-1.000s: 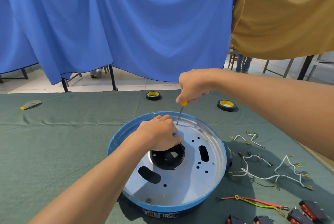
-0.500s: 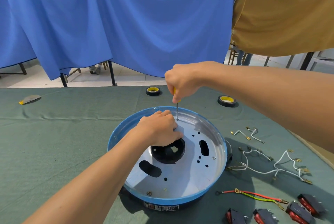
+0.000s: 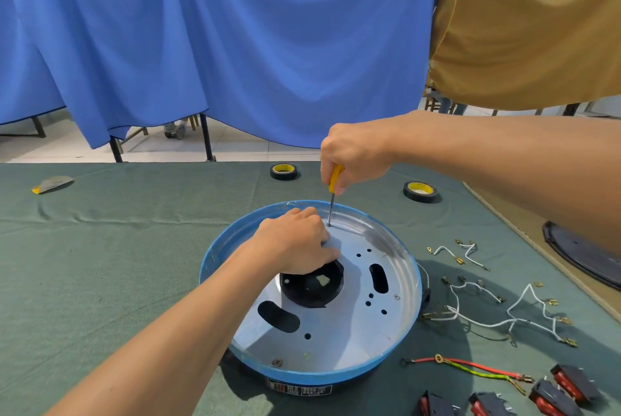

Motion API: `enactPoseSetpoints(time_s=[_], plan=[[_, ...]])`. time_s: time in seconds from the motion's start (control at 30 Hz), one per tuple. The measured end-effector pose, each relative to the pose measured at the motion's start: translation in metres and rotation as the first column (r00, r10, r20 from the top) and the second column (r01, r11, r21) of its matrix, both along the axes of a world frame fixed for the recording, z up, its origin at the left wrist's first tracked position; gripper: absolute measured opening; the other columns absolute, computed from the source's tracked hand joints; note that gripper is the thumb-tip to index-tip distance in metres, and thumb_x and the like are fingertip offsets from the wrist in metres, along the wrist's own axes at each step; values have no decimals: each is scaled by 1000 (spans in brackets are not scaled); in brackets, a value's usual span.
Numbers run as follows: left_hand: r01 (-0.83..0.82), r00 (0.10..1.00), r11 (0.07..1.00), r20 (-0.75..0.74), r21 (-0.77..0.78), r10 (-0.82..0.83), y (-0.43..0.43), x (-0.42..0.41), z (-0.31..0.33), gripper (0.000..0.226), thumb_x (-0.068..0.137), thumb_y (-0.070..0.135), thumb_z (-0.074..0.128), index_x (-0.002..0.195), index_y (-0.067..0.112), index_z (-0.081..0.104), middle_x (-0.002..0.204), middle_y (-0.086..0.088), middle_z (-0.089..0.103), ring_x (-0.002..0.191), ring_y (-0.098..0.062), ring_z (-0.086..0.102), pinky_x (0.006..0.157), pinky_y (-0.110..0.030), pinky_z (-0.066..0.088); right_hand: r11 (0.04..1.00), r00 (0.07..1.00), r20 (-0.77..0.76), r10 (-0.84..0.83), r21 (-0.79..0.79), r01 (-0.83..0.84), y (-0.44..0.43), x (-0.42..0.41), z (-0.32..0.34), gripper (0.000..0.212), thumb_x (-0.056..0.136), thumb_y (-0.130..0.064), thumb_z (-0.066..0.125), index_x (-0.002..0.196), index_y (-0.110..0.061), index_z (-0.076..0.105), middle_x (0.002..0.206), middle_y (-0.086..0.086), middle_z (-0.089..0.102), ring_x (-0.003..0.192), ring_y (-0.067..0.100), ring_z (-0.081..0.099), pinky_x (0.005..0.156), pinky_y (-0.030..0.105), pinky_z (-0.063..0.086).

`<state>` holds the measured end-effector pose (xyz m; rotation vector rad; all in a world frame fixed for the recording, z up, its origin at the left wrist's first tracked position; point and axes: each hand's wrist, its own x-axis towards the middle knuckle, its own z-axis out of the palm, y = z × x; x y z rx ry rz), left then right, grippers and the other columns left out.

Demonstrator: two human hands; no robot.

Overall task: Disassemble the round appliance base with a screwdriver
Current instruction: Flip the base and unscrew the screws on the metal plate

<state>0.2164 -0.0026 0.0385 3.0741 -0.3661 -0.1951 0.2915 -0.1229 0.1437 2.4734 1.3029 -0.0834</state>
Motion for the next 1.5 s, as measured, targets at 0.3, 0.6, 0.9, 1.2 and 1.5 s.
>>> enactPoseSetpoints(time_s=[0.3,0.6,0.9,1.2,1.5], plan=[[-1,1000,1000,12,-22,1,1,0,-2,45,96,55,44,88,15,63,120,4,46,115,-20,42,78,-41,42,995,999,5,35,-96,-35,11,-1,4,20,87,-14,67,102,-26,75,98,-4,68,94,19,62,80,38,55],[7,1000,999,16,-34,-6,1,1,-2,45,96,55,44,83,16,61,117,5,46,113,-20,42,74,-39,38,938,937,-77,-342,-93,335,12,2,0,43,94,-41,51,65,-12,63,58,-1,59,54,23,52,52,24,41],[2,1000,999,22,-37,-2,1,-1,-2,45,96,54,43,72,17,51,115,4,45,112,-20,41,73,-38,36,929,940,77,-334,-145,342,30,-8,0,31,91,-32,63,66,-13,62,61,-4,62,64,19,57,50,24,40],[2,1000,999,18,-34,-1,1,-1,-1,46,96,55,44,68,18,47,114,3,45,112,-20,42,75,-40,39,977,978,85,-189,-83,196,33,-9,1,22,77,-26,79,97,-18,75,84,0,73,92,18,66,46,19,34],[16,1000,999,15,-39,-16,2,3,-2,46,95,56,44,75,17,56,117,5,46,115,-19,42,71,-38,35,840,845,-16,-534,-120,529,24,-9,-3,27,90,-17,49,69,-8,64,57,3,49,44,20,34,44,20,31]])
